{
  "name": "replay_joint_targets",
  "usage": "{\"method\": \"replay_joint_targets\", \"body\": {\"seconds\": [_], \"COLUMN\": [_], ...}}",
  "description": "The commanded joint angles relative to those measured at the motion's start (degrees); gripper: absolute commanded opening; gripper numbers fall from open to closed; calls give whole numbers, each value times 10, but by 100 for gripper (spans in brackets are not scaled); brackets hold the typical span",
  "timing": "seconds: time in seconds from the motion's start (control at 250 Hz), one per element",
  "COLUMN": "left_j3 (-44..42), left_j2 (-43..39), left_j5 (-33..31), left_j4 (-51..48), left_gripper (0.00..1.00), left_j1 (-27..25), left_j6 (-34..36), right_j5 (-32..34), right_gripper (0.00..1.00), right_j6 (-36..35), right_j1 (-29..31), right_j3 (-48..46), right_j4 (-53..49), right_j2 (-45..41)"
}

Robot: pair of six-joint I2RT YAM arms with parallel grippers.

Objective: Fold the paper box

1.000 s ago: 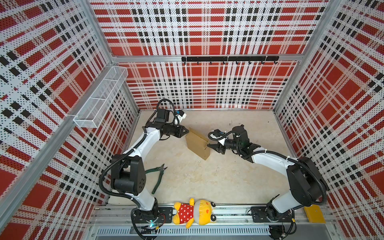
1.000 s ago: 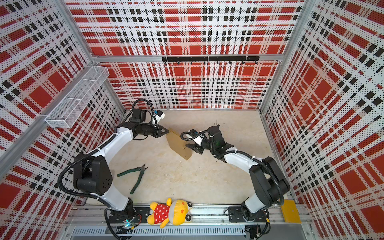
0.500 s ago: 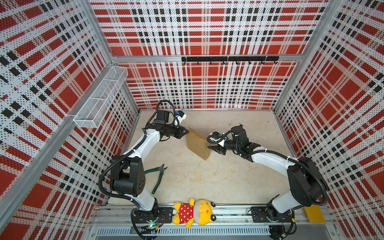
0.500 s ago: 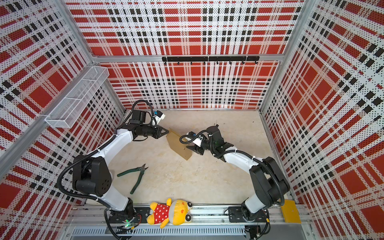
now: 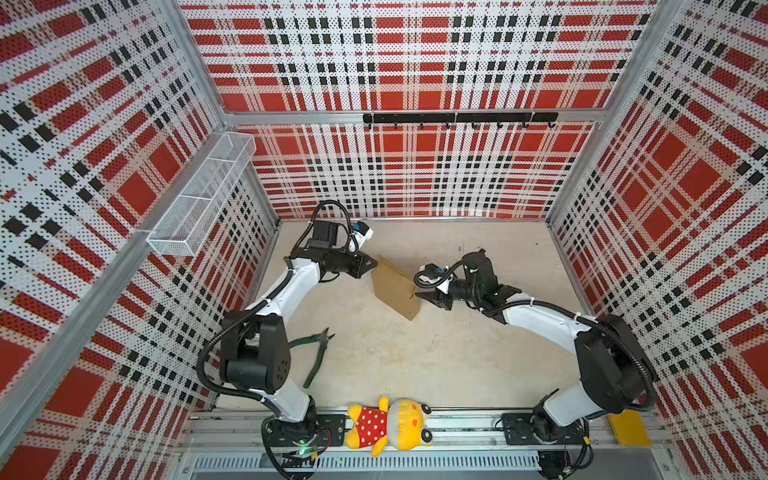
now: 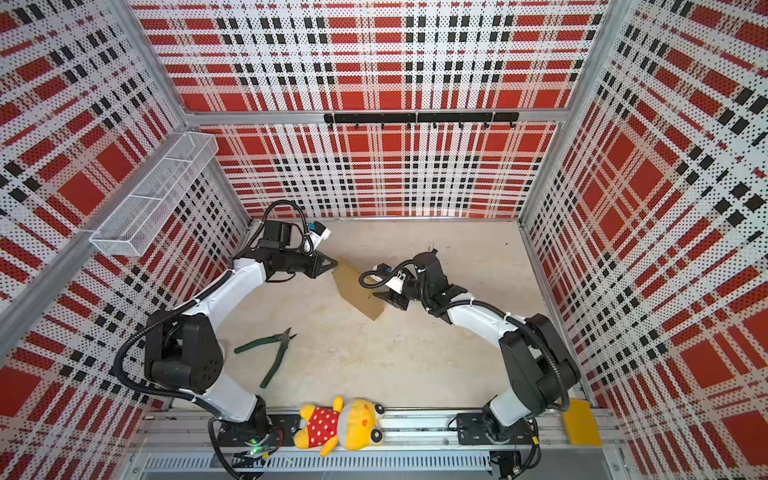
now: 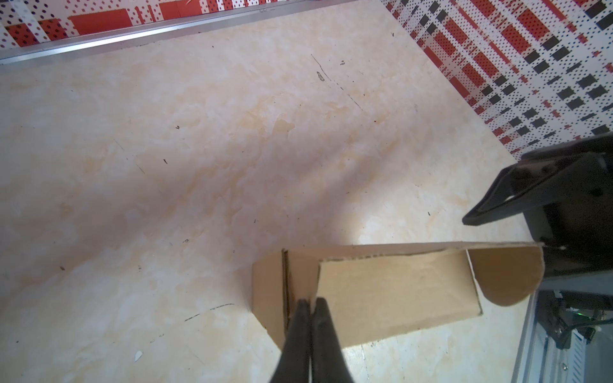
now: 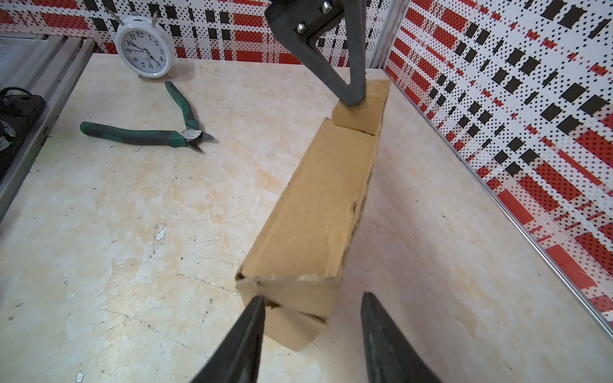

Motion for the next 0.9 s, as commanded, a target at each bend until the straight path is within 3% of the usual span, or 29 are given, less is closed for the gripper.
{"method": "replay_joint_targets", "body": {"seconds": [0.0, 0.428, 0.896], "left_j3": [24, 30, -16], "left_j2": [5, 18, 4], "left_j5": [-17, -71, -67], "left_j4": [-63, -74, -36], "left_gripper": [0, 0, 0], "left_j1": [-7, -14, -22], "left_j6": [37, 72, 50], "right_j5": [5, 13, 12], "right_gripper": [48, 48, 49], "right_j6": [-8, -21, -2], "right_j1": [4, 4, 3], "right_j3": [3, -5, -39], "right_j4": [12, 5, -2], "right_j2": [-12, -22, -74]}}
